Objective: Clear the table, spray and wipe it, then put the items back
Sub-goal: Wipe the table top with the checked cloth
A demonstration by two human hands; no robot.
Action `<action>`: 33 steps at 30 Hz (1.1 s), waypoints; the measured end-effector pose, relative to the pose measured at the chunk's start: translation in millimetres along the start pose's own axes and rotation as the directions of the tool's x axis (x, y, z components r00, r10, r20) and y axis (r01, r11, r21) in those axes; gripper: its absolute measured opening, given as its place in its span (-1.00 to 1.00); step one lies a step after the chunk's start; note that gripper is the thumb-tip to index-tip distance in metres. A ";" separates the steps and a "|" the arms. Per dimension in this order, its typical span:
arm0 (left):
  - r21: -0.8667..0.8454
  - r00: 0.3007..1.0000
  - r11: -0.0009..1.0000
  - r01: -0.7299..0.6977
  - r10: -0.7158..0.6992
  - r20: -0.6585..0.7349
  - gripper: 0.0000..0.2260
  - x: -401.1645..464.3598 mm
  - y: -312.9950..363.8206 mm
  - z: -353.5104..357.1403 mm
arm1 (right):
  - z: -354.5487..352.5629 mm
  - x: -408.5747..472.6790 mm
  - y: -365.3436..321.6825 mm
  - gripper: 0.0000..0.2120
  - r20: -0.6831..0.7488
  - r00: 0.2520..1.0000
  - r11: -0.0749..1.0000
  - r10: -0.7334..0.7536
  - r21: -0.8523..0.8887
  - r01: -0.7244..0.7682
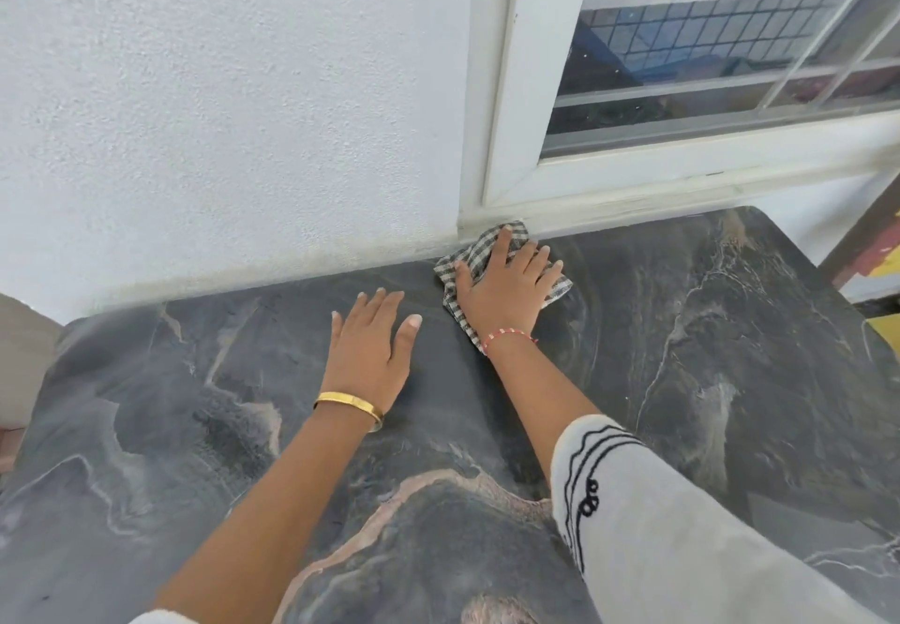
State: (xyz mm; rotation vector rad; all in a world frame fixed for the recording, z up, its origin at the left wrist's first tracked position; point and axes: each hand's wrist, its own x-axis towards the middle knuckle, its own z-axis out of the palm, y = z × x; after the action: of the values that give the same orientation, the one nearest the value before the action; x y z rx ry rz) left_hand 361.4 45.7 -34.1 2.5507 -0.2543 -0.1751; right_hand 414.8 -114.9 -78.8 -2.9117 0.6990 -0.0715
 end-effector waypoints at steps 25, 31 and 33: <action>-0.048 0.963 0.984 0.174 -0.180 -0.198 -0.58 -48.8 -48.9 -40.7 | 8.6 -89.6 -101.6 -0.34 0.099 0.678 0.685 -0.728 0.080 0.724; 0.014 0.958 0.974 0.228 -0.222 -0.180 -0.59 -60.4 -32.7 -19.3 | 7.0 -87.4 -43.3 -0.30 0.082 0.553 0.557 -0.829 0.034 0.830; 0.033 0.960 0.970 0.242 -0.235 -0.151 -0.58 -66.3 -22.5 -10.6 | 1.7 -87.2 -20.5 -0.26 0.091 0.579 0.582 -0.810 0.013 0.813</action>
State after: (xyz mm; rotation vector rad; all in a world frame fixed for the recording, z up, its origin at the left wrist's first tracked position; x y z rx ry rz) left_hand 302.0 84.2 -33.0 2.6246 0.1081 -0.0721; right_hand 346.5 -57.0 -78.4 -2.9539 -0.7280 -0.0274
